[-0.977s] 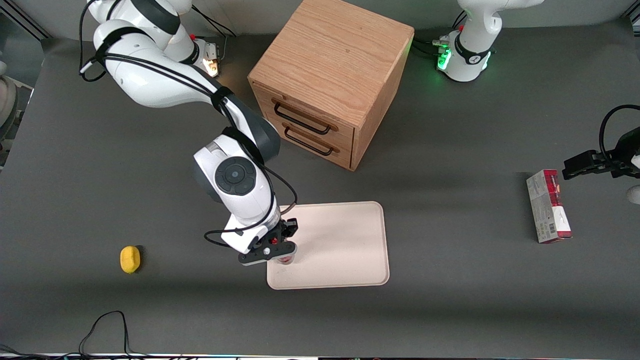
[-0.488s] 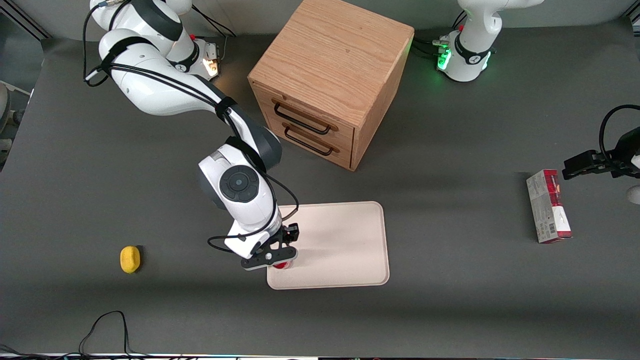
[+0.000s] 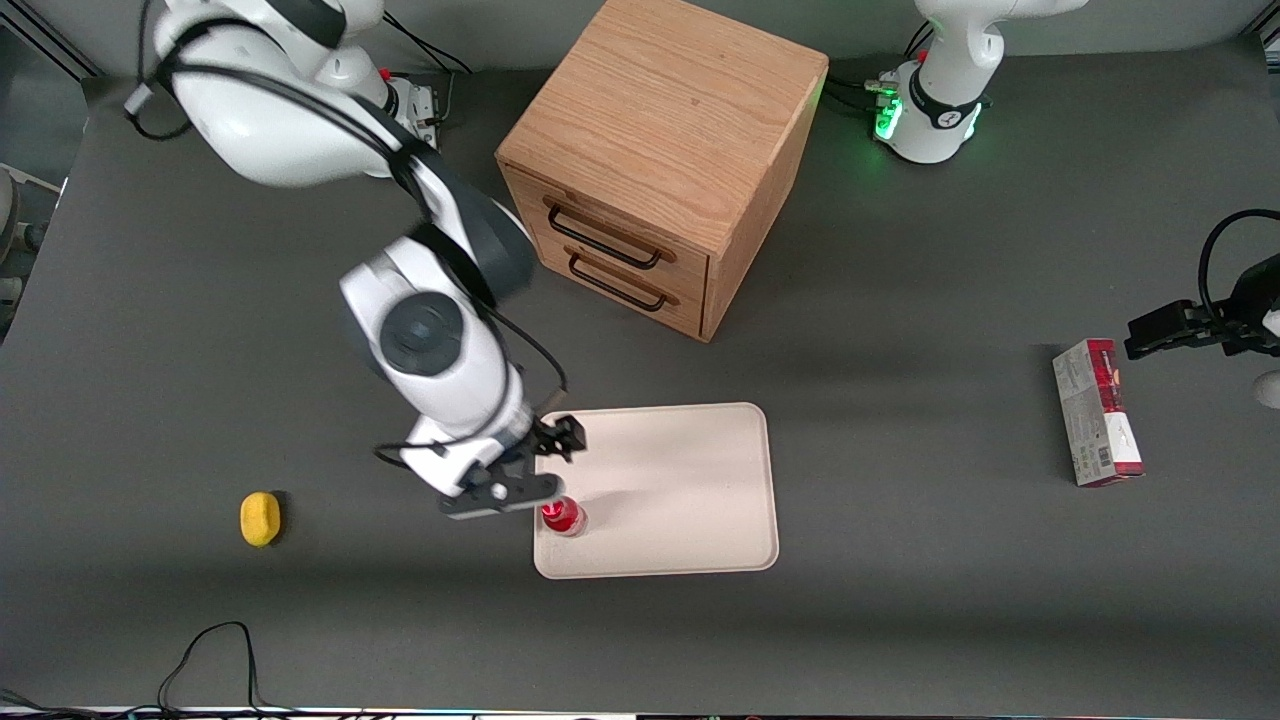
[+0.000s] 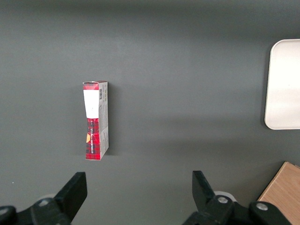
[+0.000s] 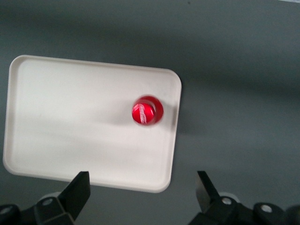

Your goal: Place coke bottle on tray

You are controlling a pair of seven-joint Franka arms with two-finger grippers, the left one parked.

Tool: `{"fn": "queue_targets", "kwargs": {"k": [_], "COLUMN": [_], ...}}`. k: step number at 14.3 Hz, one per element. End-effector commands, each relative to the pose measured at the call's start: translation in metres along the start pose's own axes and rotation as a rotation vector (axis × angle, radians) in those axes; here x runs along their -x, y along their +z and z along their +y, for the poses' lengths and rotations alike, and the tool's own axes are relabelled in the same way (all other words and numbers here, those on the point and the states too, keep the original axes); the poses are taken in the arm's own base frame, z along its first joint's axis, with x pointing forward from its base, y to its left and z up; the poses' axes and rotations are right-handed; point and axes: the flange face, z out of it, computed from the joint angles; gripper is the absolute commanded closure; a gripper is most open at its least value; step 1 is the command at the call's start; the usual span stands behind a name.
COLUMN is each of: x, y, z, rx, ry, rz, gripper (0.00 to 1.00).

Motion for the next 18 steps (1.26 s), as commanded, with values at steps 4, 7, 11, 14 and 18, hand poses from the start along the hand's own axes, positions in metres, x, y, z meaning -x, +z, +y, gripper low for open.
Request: {"fn": "queue_targets", "kwargs": {"k": [4, 7, 11, 14, 18], "x": [0.081, 0.13, 0.216, 0.247, 0.222], "y": [-0.088, -0.118, -0.137, -0.154, -0.167], "z": [0.117, 0.173, 0.236, 0.262, 0.272], "rx": [-0.047, -0.056, -0.028, -0.025, -0.026], "ry": [0.089, 0.112, 0.155, 0.145, 0.153], "rz": [-0.09, -0.089, -0.067, -0.075, -0.079], "gripper": [0.0, 0.0, 0.0, 0.0, 0.0]}}
